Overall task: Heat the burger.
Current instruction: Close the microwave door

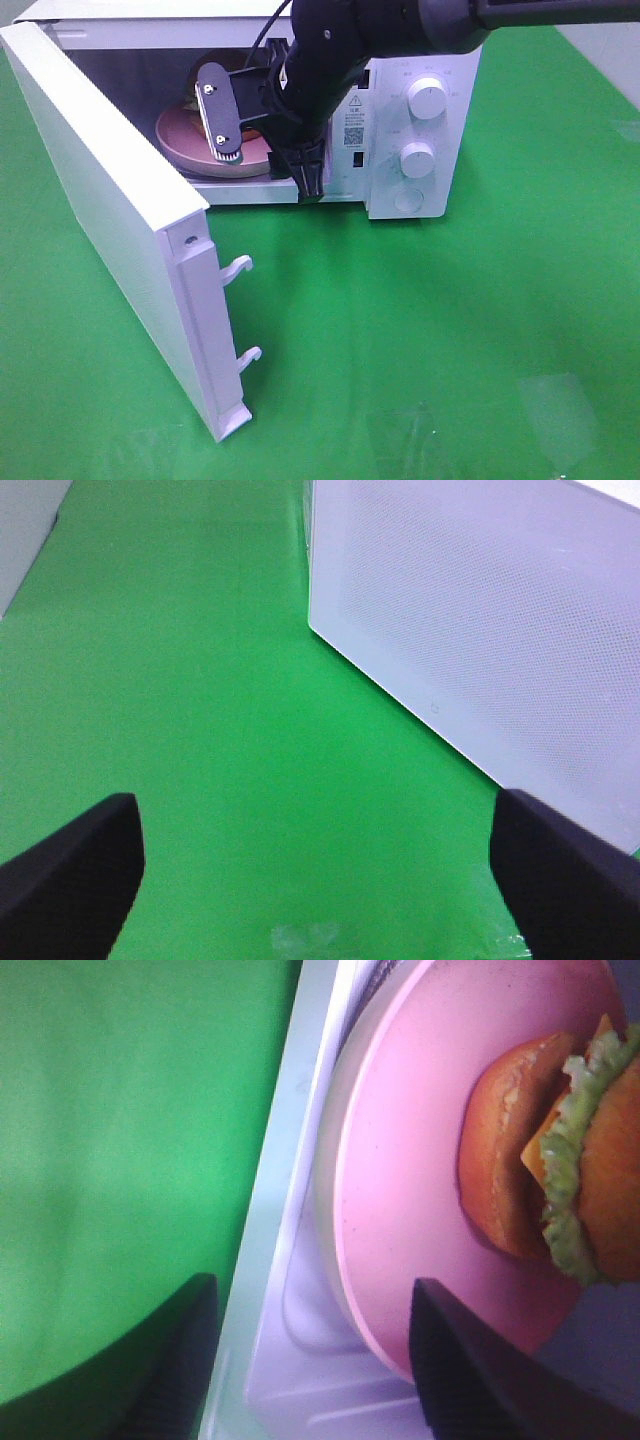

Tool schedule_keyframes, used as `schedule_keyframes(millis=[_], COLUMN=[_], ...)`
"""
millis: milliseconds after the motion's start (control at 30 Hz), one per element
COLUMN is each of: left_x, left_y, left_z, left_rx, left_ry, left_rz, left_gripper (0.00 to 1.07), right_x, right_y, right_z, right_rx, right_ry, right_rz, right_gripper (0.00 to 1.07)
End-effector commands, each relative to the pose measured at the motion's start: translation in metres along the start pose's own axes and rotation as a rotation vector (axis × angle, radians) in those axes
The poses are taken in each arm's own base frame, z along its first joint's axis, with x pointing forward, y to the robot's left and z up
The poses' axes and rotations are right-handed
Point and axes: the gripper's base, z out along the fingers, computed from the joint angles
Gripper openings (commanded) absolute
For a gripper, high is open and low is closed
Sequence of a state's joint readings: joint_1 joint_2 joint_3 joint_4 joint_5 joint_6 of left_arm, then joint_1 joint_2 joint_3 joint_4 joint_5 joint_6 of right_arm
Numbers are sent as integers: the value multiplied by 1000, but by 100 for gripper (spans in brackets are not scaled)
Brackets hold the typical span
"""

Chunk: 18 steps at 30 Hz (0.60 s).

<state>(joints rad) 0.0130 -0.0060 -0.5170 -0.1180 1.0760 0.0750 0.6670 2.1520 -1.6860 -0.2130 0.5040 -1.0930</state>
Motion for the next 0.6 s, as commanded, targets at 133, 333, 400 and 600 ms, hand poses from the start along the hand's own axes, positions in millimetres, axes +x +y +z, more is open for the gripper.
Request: schedule_keyframes(millis=[133,333,400,600], left_x=[1,1,1,1], left_y=[-1,-1,-1,-1], left_z=[-2,-2,-2,-2], left_rx=[4,4,4,4], left_ry=[-21,-21,-21,-21], left_rz=[-2,-2,-2,-2], left_gripper=[89,89,89,89], right_x=[3,9,12,16], right_y=[7,21,25,37], right_z=[-14,-39,-46,-66], right_rx=[7,22,24,31], right_ry=[-8,-27,-28,-43], right_rz=[2,113,146,192], right_gripper=[65,78,78,77])
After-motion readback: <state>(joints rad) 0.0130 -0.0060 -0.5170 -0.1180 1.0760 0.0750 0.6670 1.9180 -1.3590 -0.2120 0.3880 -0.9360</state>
